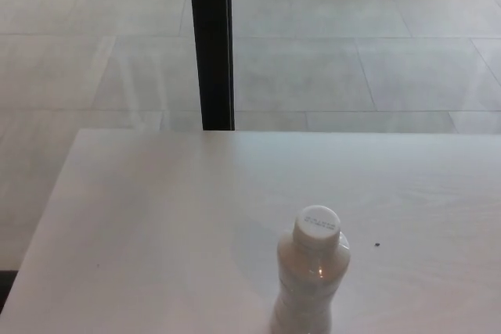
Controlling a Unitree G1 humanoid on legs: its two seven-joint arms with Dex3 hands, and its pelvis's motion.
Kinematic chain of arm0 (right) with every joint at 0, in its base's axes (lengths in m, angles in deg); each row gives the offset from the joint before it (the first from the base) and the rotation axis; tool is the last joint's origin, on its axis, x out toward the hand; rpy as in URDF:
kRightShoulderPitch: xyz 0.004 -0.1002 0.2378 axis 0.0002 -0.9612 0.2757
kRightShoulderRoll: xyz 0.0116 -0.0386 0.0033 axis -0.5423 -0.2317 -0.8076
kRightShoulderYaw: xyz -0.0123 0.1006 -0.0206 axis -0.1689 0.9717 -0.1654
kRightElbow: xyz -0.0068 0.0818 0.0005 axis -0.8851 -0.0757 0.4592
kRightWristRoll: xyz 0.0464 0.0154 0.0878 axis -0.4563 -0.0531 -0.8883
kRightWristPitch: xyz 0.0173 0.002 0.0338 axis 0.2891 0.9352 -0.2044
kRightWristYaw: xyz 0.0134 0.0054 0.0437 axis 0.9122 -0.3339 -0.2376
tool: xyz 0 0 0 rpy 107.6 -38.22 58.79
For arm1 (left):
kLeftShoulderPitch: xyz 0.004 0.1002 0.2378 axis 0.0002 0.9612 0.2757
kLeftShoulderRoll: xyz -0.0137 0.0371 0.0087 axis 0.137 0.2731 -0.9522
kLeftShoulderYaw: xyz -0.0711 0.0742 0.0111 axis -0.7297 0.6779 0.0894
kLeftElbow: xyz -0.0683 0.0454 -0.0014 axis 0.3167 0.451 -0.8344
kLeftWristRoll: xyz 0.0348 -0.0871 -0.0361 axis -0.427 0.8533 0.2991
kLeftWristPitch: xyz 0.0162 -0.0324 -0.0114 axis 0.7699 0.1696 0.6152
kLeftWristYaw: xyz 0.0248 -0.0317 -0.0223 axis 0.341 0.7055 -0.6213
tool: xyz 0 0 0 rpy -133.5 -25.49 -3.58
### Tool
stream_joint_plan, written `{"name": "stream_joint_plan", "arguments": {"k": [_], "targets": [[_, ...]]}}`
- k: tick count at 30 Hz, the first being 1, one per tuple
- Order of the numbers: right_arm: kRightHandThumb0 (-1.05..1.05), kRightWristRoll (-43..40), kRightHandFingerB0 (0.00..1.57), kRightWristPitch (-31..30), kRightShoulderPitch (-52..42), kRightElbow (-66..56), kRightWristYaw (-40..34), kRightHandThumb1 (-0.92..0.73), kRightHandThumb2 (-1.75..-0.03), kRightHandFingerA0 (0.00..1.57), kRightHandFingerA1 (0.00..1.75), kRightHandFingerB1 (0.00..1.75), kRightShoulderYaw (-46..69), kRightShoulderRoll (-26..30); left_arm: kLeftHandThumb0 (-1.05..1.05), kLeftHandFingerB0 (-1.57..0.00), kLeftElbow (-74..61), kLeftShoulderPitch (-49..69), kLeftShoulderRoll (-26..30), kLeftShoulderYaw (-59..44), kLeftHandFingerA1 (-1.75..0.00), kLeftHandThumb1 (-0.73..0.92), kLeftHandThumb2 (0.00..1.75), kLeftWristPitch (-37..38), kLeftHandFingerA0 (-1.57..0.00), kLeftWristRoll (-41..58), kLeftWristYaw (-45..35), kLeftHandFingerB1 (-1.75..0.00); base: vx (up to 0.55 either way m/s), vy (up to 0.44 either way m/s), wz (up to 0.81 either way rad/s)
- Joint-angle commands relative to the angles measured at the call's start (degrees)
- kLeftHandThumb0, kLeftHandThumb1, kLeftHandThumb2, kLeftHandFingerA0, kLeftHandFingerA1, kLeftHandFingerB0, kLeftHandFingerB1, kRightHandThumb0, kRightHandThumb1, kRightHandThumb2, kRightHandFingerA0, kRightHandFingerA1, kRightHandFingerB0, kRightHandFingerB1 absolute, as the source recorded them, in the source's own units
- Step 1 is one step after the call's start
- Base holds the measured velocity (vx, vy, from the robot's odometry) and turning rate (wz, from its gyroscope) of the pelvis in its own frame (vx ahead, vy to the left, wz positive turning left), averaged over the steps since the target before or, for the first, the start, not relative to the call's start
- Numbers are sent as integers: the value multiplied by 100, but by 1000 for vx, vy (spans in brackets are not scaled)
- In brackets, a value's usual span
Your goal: The robot uses its left hand to to lift the bottle kept on the middle of the desk and tilts it towards its right hand. It then uses its right hand to rotate its cap to open it and places the bottle and cap back on the desk
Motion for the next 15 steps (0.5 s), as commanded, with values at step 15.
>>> {"name": "stream_joint_plan", "arguments": {"k": [15], "targets": [[-105, -760, 0, 1297, 1390, -2365, 265, -81, -114, 0, 8, 5, 618, 537, -87, -7, -3722, -1392, 731, -1892, -36, 65, 60, -850, 0, 2032, -782, -32, 0, 0, 0]]}}
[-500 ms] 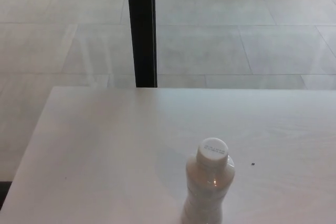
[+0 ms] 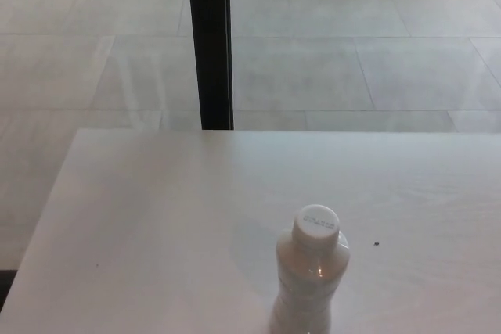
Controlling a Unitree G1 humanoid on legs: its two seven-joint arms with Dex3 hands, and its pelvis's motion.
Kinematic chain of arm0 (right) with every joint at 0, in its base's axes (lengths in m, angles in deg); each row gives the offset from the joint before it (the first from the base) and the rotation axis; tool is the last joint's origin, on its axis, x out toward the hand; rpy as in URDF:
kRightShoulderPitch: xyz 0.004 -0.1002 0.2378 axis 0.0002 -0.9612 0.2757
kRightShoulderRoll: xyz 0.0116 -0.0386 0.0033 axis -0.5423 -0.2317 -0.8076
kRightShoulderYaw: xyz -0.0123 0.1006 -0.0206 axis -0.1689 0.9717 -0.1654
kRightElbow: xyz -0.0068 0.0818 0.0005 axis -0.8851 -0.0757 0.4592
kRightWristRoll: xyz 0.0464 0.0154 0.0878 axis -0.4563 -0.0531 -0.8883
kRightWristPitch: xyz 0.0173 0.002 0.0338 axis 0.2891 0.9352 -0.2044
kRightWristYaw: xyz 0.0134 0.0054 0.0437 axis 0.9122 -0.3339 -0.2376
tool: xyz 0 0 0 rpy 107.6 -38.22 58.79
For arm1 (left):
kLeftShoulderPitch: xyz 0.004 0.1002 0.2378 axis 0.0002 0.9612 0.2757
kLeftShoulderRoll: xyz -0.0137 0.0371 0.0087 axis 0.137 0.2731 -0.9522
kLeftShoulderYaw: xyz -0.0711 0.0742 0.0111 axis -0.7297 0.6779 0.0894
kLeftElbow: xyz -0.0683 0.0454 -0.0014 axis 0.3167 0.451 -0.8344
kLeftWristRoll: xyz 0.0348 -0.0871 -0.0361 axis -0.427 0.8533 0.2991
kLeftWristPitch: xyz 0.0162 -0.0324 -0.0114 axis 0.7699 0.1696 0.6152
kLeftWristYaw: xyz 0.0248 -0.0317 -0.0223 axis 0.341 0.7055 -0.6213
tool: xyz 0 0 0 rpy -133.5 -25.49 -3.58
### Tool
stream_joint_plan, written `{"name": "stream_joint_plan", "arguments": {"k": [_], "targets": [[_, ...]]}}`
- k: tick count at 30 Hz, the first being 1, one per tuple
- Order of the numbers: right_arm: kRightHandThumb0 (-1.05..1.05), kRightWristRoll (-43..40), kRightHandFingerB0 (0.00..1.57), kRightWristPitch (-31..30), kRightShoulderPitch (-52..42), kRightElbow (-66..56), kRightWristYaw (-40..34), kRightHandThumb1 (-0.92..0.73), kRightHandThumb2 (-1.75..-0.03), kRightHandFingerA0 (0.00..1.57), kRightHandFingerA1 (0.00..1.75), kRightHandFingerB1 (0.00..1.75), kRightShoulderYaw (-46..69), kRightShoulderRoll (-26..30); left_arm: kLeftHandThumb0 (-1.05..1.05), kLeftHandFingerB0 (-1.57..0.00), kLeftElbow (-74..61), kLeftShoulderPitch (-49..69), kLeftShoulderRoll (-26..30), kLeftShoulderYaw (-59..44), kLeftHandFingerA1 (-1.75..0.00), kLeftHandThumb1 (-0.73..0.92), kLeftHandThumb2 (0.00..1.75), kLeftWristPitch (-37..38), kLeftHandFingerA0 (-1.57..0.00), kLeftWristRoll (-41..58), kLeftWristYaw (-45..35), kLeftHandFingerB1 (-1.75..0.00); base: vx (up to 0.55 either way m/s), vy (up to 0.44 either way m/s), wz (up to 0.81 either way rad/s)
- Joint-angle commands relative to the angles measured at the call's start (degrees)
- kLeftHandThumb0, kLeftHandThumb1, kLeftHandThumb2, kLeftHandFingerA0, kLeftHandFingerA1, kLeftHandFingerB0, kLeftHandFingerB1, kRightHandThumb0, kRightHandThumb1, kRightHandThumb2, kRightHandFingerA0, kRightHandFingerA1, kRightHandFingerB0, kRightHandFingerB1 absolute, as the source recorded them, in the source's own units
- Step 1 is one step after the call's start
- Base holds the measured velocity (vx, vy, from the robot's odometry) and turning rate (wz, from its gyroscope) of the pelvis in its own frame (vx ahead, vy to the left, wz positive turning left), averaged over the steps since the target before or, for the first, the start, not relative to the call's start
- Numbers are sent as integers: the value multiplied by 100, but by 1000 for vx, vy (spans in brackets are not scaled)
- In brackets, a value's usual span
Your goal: The robot uses its left hand to to lift the bottle kept on the middle of the desk and tilts it towards its right hand. It then uses its right hand to rotate its cap to open it and places the bottle and cap back on the desk
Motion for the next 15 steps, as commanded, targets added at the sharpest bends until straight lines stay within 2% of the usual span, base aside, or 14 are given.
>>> {"name": "stream_joint_plan", "arguments": {"k": [1, 2, 3, 4, 5, 6, 7, 8, 9, 10, 11, 12, 14, 15], "targets": [[-105, -211, 0, 848, 357, -1663, 394, -79, -114, 0, 9, 10, -424, -193, -83, -11, -1954, -711, 319, -121, -33, 61, 59, -871, 0, 1054, -370, -33, 0, 0, 0], [-100, -136, 0, 859, 332, -1882, 370, -76, -117, 0, 16, 17, -544, -271, -81, -16, -2173, -766, 299, -58, -38, 59, 59, -911, 0, 1085, -413, -33, 0, 0, 0], [-105, 298, 0, 1152, 271, -2245, 438, -80, -123, 0, 27, 22, -1066, -441, -79, -14, -2879, -947, 223, 347, -35, 49, 88, -788, -1, 905, -405, -43, 0, 0, 0], [-105, 434, 0, 1225, 236, -2388, 494, -79, -124, 0, 33, 29, -1269, -495, -83, -13, -3182, -987, 167, 491, -36, 51, 88, -781, -2, 843, -362, -40, 0, 0, 0], [-105, 457, 0, 1231, 167, -2506, 501, -79, -124, 0, 33, 29, -1342, -519, -83, -13, -3330, -975, 140, 530, -36, 51, 88, -807, -2, 829, -346, -40, 0, 0, 0], [-105, 526, 0, 1301, 161, -2568, 566, -92, -80, 0, 0, 0, -1475, -558, -81, -13, -3559, -1012, 57, 617, -36, 50, 87, -817, -2, 847, -294, -39, 0, 0, 0], [-105, 640, 0, 1328, 143, -2773, 563, -92, -76, 0, 15, 13, -1696, -651, -76, -15, -3796, -1074, -89, 730, -36, 59, 58, -718, -2, 962, -387, -27, 0, 0, 0], [-105, 750, 0, 1290, 101, -2978, 488, -92, -75, 0, 37, 29, -1840, -717, -76, -12, -3937, -1096, -168, 821, -36, 60, 59, -646, 0, 976, -419, -27, 0, 0, 0], [-105, 782, 0, 1260, 70, -3082, 444, -92, -75, 0, 37, 29, -1912, -737, -76, -12, -4014, -1097, -200, 856, -36, 60, 59, -639, 0, 977, -419, -27, 0, 0, 0], [-105, 841, 0, 1334, 6, -3266, 438, -92, -85, 0, 52, 39, -2043, -805, -84, -8, -4302, -1045, -270, 1012, -20, 52, 89, -662, -2, 846, -298, -25, 0, 0, 0], [-105, 1011, 0, 1350, -93, -3610, 274, -92, -89, 0, 64, 48, -2274, -1027, -81, -3, -4675, -985, -481, 1265, -21, 51, 88, -553, 0, 769, -238, -28, 0, 0, 0], [-105, 1131, 0, 1444, -126, -3706, 234, -77, -127, 0, 54, 46, -2427, -1106, -80, -2, -4897, -920, -557, 1426, -23, 52, 89, -587, 0, 644, -162, -29, 0, 0, 0], [-105, 1170, 0, 1317, -206, -3935, 244, -77, -127, 0, 56, 47, -2609, -1185, -76, -7, -5046, -910, -666, 1540, -24, 49, 87, -711, 0, 731, -175, -27, 0, 0, 0], [-105, 1159, 0, 1193, -317, -4173, 353, -92, -94, 0, 73, 55, -2814, -1304, -71, -2, -5118, -879, -741, 1830, -29, 51, 92, -591, 0, 570, -287, -26, 0, 0, 0]]}}
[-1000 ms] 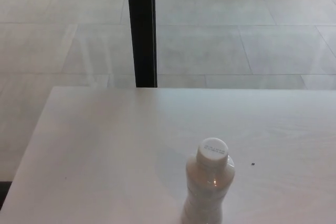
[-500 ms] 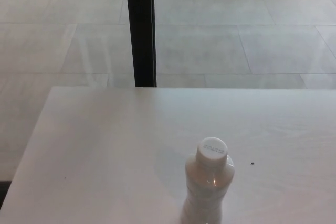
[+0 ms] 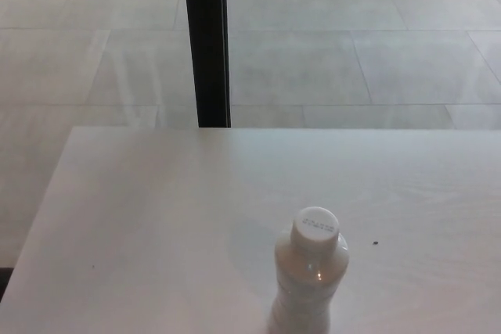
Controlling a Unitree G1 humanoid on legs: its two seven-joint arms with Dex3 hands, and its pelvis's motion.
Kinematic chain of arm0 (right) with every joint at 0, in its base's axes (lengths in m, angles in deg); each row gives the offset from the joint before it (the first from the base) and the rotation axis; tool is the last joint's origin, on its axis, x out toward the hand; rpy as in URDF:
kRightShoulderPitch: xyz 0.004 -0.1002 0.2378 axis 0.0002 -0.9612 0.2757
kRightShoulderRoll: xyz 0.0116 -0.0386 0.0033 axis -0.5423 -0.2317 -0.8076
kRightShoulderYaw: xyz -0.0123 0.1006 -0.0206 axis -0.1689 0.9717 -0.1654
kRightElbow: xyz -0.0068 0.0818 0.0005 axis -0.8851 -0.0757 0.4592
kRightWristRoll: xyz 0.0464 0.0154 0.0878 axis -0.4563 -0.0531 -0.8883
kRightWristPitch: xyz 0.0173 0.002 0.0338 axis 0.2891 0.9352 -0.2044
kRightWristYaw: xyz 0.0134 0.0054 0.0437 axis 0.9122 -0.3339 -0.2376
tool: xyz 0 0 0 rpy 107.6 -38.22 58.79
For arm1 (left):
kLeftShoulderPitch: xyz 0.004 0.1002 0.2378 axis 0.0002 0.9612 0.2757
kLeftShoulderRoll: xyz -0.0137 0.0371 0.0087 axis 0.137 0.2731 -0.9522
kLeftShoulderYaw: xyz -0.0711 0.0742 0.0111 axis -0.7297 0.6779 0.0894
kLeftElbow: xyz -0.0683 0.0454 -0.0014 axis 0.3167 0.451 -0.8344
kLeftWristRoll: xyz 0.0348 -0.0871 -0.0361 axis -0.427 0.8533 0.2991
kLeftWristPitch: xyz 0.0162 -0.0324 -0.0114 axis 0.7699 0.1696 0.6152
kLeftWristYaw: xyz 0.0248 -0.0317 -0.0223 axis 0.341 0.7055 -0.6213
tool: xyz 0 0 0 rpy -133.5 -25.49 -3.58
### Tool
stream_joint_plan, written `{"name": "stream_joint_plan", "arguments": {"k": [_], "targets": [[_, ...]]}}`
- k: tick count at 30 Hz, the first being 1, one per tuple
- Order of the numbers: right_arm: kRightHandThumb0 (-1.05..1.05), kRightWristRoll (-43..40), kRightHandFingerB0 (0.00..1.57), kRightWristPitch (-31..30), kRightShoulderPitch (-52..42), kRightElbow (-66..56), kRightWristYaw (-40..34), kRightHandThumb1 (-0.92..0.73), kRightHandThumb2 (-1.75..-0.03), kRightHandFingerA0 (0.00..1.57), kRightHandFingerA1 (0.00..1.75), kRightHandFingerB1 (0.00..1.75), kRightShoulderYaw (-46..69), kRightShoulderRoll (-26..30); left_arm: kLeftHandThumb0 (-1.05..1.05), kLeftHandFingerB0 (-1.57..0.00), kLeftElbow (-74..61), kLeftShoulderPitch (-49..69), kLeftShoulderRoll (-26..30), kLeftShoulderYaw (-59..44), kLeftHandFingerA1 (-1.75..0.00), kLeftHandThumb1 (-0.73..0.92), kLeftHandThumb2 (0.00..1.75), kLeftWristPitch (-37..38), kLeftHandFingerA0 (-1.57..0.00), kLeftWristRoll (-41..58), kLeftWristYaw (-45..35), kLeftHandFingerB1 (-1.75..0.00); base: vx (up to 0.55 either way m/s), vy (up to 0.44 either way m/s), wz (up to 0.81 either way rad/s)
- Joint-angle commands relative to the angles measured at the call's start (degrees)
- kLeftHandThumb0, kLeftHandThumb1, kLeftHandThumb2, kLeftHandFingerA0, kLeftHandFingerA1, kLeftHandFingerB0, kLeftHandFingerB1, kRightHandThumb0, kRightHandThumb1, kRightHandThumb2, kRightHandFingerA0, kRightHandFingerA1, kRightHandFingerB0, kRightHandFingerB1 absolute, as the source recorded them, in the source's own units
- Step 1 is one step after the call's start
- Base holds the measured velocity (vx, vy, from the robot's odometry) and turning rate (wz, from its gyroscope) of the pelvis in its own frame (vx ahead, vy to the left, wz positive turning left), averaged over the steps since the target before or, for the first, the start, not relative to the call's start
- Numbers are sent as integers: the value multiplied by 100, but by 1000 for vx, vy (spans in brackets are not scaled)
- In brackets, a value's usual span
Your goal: The robot uses its left hand to to lift the bottle kept on the middle of the desk and tilts it towards its right hand. It then uses its right hand to rotate its cap to open it and places the bottle and cap back on the desk
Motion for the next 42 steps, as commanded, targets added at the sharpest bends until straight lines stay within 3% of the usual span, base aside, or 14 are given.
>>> {"name": "stream_joint_plan", "arguments": {"k": [1, 8, 9, 13, 14, 16, 20, 21, 22, 30, 31, 32, 33, 42], "targets": [[-105, 976, 0, 780, -533, -1831, 296, -71, -124, 5, 65, 57, -1574, -676, -70, -1, -2140, 37, -529, 1370, -32, 49, 90, -326, 0, 109, -208, -28, 0, 0, 0], [-105, 960, 0, 578, -591, -1761, 280, -92, -86, 0, 107, 69, -1993, -793, -84, -12, -2518, 36, -816, 2018, -30, 53, 95, -290, -2, -112, -100, -31, 0, 0, 0], [-105, 919, 6, 521, -611, -1728, 316, -67, -116, 16, 87, 70, -2067, -791, -84, -11, -2626, -3, -831, 2200, -31, 53, 95, -375, -4, -169, -73, -24, 0, 0, 0], [-105, 846, 1, 469, -616, -1639, 341, -92, -79, 5, 109, 76, -2187, -741, -82, -9, -2710, -104, -849, 2544, -33, 53, 94, -487, -4, -159, -67, -26, 0, 0, 0], [-64, 869, 0, 471, -563, -1565, 302, -28, -108, 0, 69, 65, -2204, -728, -79, -10, -2792, -131, -836, 2702, -37, 68, 62, -504, -6, -308, -8, -26, 0, 0, 0], [-64, 852, 0, 415, -558, -1567, 303, -26, -107, 0, 69, 64, -2206, -723, -82, -11, -2976, -171, -736, 2880, -36, 53, 96, -745, -1, -430, 59, -24, 0, 0, 0], [-62, 791, 0, 366, -586, -1669, 337, -27, -106, 4, 71, 64, -2164, -710, -88, -11, -3124, -273, -603, 3134, -29, 56, 97, -866, -3, -487, -40, -25, 0, 0, 0], [-105, 783, 0, 346, -576, -1680, 350, -92, -79, 0, 133, 87, -2153, -694, -85, -8, -3160, -309, -587, 3195, -38, 68, 60, -949, -2, -441, -76, -28, 0, 0, 0], [-62, 785, 1, 331, -558, -1674, 364, -29, -107, 6, 71, 64, -2133, -657, -87, -11, -3244, -329, -575, 3380, -34, 54, 93, -872, -3, -592, -90, -27, 0, 0, 0], [-60, 737, 2, 254, -542, -1761, 360, -30, -108, 11, 73, 64, -2042, -638, -87, -11, -3335, -367, -246, 4166, -24, 51, 92, -864, 0, -1249, -185, -16, 0, 0, 0], [-62, 715, 1, 264, -547, -1763, 384, -31, -108, 12, 74, 63, -2026, -645, -89, -2, -3345, -381, -170, 4286, -32, 63, 61, -901, 0, -1413, -150, -28, 0, 0, 0], [-63, 721, 0, 256, -530, -1775, 377, -31, -108, 14, 76, 63, -2015, -643, -92, -12, -3321, -406, -161, 4334, -23, 55, 97, -871, 0, -1468, -112, -12, 0, 0, 0], [-105, 722, 8, 252, -535, -1796, 371, -92, -79, 20, 131, 88, -2011, -654, -94, -12, -3305, -404, -153, 4414, -23, 54, 99, -841, 0, -1584, -54, -9, 0, 0, 0], [-105, 745, 7, 287, -482, -1809, 332, -92, -77, 28, 123, 80, -2031, -738, -92, 0, -3093, -633, -346, 4921, -19, 47, 99, -904, 0, -2219, 266, 0, 0, 0, 0]]}}
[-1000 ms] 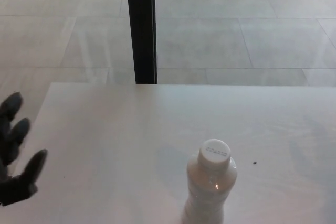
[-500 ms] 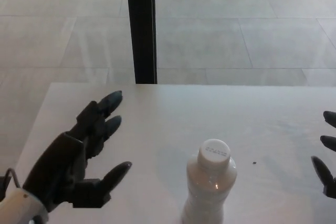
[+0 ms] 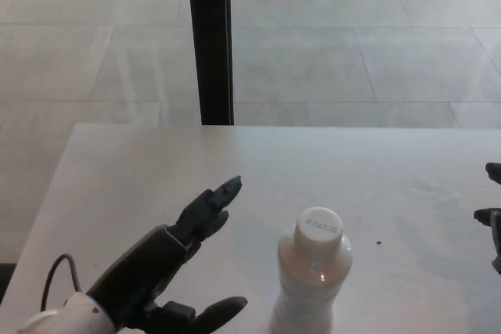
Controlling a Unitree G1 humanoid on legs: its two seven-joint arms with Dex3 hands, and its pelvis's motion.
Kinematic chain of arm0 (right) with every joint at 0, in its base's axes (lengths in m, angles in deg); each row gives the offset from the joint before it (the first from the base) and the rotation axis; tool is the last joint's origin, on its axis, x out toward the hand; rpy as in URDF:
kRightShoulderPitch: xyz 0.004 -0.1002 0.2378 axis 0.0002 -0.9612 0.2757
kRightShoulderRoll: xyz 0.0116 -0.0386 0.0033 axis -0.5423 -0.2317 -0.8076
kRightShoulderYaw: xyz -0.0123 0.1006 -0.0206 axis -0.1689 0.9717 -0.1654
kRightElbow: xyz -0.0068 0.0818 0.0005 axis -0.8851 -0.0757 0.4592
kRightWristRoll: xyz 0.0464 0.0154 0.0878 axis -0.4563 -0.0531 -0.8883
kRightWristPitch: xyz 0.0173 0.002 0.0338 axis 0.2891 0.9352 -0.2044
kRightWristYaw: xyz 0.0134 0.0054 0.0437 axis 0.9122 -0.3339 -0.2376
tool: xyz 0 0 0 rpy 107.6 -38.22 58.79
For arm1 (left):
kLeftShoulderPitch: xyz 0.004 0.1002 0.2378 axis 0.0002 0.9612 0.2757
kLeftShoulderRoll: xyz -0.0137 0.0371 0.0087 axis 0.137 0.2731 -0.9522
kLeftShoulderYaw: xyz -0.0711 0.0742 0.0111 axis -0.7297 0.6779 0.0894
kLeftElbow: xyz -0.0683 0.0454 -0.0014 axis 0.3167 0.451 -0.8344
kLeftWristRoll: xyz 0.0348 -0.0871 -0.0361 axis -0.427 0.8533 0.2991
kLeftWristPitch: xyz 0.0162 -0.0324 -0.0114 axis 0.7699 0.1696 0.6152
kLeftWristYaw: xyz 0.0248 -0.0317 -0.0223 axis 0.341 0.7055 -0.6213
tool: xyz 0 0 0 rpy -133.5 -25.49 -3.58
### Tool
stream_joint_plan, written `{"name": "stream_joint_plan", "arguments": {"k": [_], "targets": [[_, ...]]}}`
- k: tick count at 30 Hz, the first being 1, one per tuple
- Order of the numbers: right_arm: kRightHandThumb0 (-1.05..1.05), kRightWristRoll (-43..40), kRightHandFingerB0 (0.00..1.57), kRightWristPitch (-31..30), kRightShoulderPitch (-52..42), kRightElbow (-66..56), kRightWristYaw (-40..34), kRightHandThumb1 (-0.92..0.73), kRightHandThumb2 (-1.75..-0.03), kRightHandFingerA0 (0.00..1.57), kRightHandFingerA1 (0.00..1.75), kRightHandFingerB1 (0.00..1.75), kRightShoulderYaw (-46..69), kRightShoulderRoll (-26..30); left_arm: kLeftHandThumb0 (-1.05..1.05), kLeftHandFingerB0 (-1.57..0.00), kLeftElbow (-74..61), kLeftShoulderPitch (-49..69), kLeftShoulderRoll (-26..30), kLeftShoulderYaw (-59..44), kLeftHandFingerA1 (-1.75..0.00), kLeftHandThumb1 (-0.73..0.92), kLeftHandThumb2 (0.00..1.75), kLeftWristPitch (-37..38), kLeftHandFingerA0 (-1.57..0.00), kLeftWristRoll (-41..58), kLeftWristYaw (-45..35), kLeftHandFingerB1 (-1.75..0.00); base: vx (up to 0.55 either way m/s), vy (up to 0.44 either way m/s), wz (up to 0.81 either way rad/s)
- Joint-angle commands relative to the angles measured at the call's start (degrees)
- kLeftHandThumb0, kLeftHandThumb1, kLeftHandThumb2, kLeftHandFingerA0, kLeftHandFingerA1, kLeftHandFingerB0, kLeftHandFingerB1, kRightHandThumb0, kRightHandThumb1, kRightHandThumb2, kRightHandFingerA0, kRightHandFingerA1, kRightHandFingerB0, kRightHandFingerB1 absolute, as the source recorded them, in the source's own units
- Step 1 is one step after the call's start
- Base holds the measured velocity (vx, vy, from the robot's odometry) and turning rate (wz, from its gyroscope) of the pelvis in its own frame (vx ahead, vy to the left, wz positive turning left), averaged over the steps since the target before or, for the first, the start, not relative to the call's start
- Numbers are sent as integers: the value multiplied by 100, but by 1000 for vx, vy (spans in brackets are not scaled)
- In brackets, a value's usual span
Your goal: The robot uses its left hand to to lift the bottle kept on the middle of the desk and tilts it towards its right hand. It then uses its right hand to rotate its cap to open it and places the bottle and cap back on the desk
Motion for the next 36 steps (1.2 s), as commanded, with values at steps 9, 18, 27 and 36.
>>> {"name": "stream_joint_plan", "arguments": {"k": [9, 18, 27, 36], "targets": [[-105, 80, 8, -39, -18, -140, -28, -92, -75, 27, 124, 81, -9, -52, -105, 0, 285, -293, -848, 787, -17, 62, 61, -935, 0, -2001, 1387, 0, 0, 0, 0], [-105, 116, 10, -44, 3, -185, -118, -92, -74, 29, 128, 82, 35, -72, -104, 0, 416, -152, -1252, 871, -2, 55, 62, -1159, 0, -2442, 1797, 0, 0, 0, 0], [-105, 142, 10, -92, -42, -290, -142, -92, -74, 31, 128, 81, 46, -105, -96, 0, 710, 132, -1888, 823, 0, 52, 57, -1093, 0, -2372, 2137, 0, 0, 0, 0], [-105, 157, 11, -6, -60, -308, -88, -92, -74, 31, 127, 81, 47, -135, -99, 0, 909, 112, -2087, 926, 0, 49, 57, -1307, 0, -2470, 2037, 0, 0, 0, 0]]}}
